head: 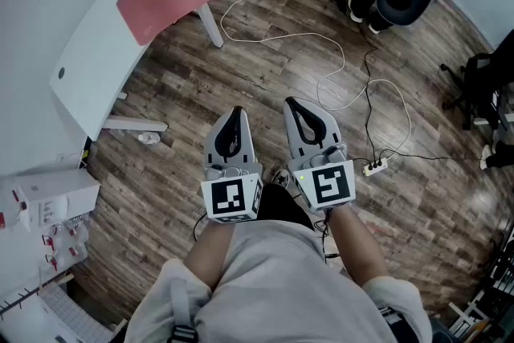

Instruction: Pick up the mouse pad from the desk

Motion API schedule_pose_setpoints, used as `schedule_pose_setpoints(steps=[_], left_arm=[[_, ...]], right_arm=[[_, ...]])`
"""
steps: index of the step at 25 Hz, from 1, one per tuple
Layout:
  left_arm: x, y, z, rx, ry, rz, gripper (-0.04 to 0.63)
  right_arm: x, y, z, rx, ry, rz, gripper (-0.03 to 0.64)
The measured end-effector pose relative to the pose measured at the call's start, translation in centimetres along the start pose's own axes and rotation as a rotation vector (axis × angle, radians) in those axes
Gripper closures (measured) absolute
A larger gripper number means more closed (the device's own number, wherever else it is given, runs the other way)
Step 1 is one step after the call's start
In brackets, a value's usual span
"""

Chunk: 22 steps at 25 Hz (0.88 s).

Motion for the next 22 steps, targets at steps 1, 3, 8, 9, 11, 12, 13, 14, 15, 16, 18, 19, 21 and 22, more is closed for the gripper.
schedule_pose_setpoints(steps=[1,3,8,9,11,12,13,14,15,16,18,19,21,22], left_arm=[[-0.7,-0.4,0.1,-0.016,-0.016,0.013,0.578],[-2.3,-1.2,0.3,-0.051,-0.048,0.037,0.578],[-7.1,-1.8,2.9,-0.116,-0.039,0.059,0.578],[-8.1,-1.8,4.0,-0.125,-0.026,0.062,0.578],[-9.9,-1.8,6.1,-0.133,0.004,0.079,0.578],[-10.8,-1.7,7.3,-0.134,0.021,0.087,0.578],[-11.7,-1.6,8.7,-0.136,0.037,0.094,0.578],[-12.8,-1.3,10.1,-0.142,0.051,0.099,0.578],[-13.8,-1.1,11.5,-0.149,0.062,0.106,0.578],[-14.7,-1.0,12.8,-0.154,0.071,0.115,0.578],[-16.0,-1.2,15.0,-0.15,0.088,0.139,0.578],[-16.6,-1.3,15.9,-0.145,0.097,0.149,0.578],[-18.1,-1.3,17.6,-0.136,0.107,0.162,0.578],[-18.8,-1.3,18.4,-0.133,0.106,0.167,0.578]], right_arm=[[-0.7,-0.2,-0.2,0.007,0.001,-0.001,0.578],[-2.1,-0.8,-0.7,0.007,0.004,0.002,0.577],[-7.6,-1.7,-2.1,-0.004,0.076,0.024,0.575],[-9.2,-1.5,-2.0,0.017,0.104,0.033,0.575],[-12.2,-1.3,-1.8,0.029,0.15,0.048,0.575],[-13.9,-1.2,-1.8,0.023,0.173,0.053,0.575],[-15.7,-1.2,-1.8,0.021,0.197,0.06,0.575],[-17.8,-1.1,-1.7,0.031,0.221,0.067,0.575],[-19.8,-0.9,-1.6,0.05,0.244,0.077,0.575],[-21.6,-0.8,-1.3,0.073,0.267,0.088,0.575],[-24.2,-0.5,-0.6,0.102,0.308,0.103,0.575],[-25.2,-0.3,-0.4,0.11,0.327,0.111,0.575],[-27.5,0.1,-0.4,0.125,0.351,0.111,0.575],[-28.8,0.4,-0.4,0.134,0.357,0.104,0.575]])
Point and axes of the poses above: the fingertips, and each gripper's own axes: x backward along the fingers, z to its left, y out of its top, the point moved 4 cm from there along x, backward along the fingers, and after that the axes turned 7 degrees about y, right-handed, at the moved point
